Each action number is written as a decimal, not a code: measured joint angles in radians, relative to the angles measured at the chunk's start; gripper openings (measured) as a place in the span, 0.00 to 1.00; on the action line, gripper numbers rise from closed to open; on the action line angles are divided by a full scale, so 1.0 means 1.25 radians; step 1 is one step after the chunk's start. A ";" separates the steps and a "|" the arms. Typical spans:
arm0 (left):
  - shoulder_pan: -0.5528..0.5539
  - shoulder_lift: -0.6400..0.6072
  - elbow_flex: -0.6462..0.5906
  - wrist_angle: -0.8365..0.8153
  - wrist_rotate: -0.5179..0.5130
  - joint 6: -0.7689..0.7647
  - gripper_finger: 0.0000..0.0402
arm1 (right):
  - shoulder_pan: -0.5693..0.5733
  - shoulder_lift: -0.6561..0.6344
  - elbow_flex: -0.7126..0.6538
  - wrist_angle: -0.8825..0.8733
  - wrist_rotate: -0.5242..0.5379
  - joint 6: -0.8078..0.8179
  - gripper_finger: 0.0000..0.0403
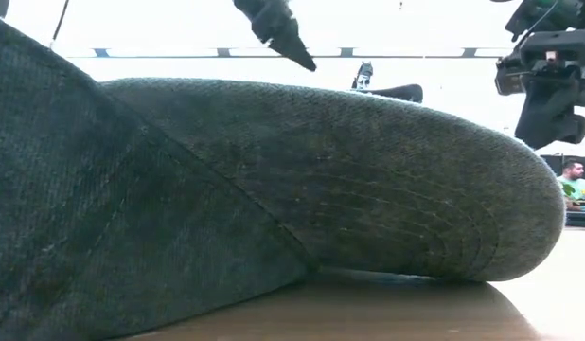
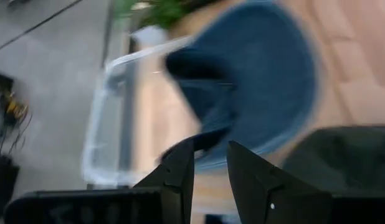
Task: Pick & Place hat
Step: Put the right blue cap into the left transparent bin, then put the blue cap into the left transparent bin
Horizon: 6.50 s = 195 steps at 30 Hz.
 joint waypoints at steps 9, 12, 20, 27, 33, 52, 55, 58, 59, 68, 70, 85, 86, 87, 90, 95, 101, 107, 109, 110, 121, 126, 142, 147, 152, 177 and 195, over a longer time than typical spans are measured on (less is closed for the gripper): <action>-0.157 0.106 0.114 -0.025 -0.142 0.089 0.22 | 0.041 -0.009 0.001 0.023 0.034 0.006 0.44; -0.179 0.141 0.115 -0.040 -0.150 0.097 0.22 | 0.052 -0.005 0.011 0.021 0.055 0.009 0.44; -0.204 0.202 0.118 -0.014 -0.291 0.119 0.22 | 0.058 0.002 0.045 0.022 0.079 0.021 0.44; -0.211 0.220 0.118 0.010 -0.295 0.115 0.22 | 0.058 0.002 0.050 0.020 0.085 0.026 0.44; -0.202 0.241 0.117 0.042 -0.315 0.126 0.22 | 0.058 0.003 0.050 0.020 0.086 0.026 0.44; -0.170 0.254 0.156 0.075 -0.357 0.177 0.03 | 0.058 0.002 0.044 0.014 0.096 0.018 0.44; -0.169 0.254 0.169 0.075 -0.431 0.220 0.02 | 0.058 0.002 0.044 0.011 0.106 0.012 0.44; -0.166 0.253 0.198 0.066 -0.520 0.262 0.02 | 0.058 0.002 0.044 0.009 0.108 0.004 0.44; -0.165 0.253 0.213 0.056 -0.545 0.273 0.02 | 0.058 0.002 0.044 0.008 0.108 0.003 0.44; -0.161 0.235 0.409 -0.385 -0.669 0.198 0.02 | 0.058 0.002 0.043 0.008 0.108 -0.019 0.44; -0.161 0.222 0.441 -0.509 -0.654 0.128 0.02 | 0.058 0.002 0.043 0.008 0.108 -0.020 0.44; -0.153 0.094 0.261 -0.620 -0.450 0.040 0.03 | 0.058 0.002 0.043 0.011 0.107 -0.020 0.44; -0.148 0.090 0.234 -0.603 -0.437 0.050 0.03 | 0.058 0.002 0.043 0.012 0.107 -0.020 0.44; -0.143 0.084 0.207 -0.584 -0.422 0.056 0.03 | 0.058 0.002 0.043 0.013 0.107 -0.020 0.44; -0.124 0.067 0.124 -0.511 -0.391 0.091 0.03 | 0.058 0.002 0.043 0.015 0.107 -0.019 0.44; -0.092 0.044 0.032 -0.430 -0.325 0.122 0.04 | 0.058 0.002 0.043 0.015 0.107 -0.013 0.44; -0.060 0.039 0.005 -0.400 -0.249 0.110 0.04 | 0.058 0.002 0.043 0.015 0.106 -0.001 0.44; -0.049 0.036 0.006 -0.414 -0.146 0.071 0.04 | 0.058 0.002 0.043 0.015 0.106 -0.002 0.44; -0.044 0.036 0.002 -0.419 -0.128 0.059 0.04 | 0.058 0.002 0.043 0.015 0.107 -0.002 0.44; -0.042 0.036 0.000 -0.419 -0.121 0.055 0.04 | 0.058 0.002 0.043 0.015 0.107 -0.003 0.44; -0.045 0.026 0.017 -0.386 -0.087 0.006 0.05 | 0.058 0.002 0.043 0.015 0.107 -0.004 0.44; -0.046 0.026 0.047 -0.348 -0.046 -0.111 0.11 | 0.058 0.002 0.043 0.015 0.107 -0.004 0.44; -0.061 0.015 0.105 -0.440 -0.176 -0.189 0.14 | 0.058 0.002 0.043 0.015 0.102 -0.002 0.44; -0.096 -0.006 0.134 -0.478 -0.178 -0.178 0.14 | 0.067 0.002 0.051 0.028 0.100 -0.009 0.44; -0.207 -0.014 0.133 -0.602 -0.194 -0.273 0.14 | 0.108 0.004 0.053 0.108 0.098 -0.007 0.44; -0.713 -0.014 -0.074 -0.665 -0.155 -0.827 0.14 | 0.545 0.465 0.054 0.487 0.255 0.464 0.44; -0.888 0.085 -0.104 -0.343 -0.085 -1.338 0.14 | 0.706 0.710 0.187 0.545 0.293 0.571 0.44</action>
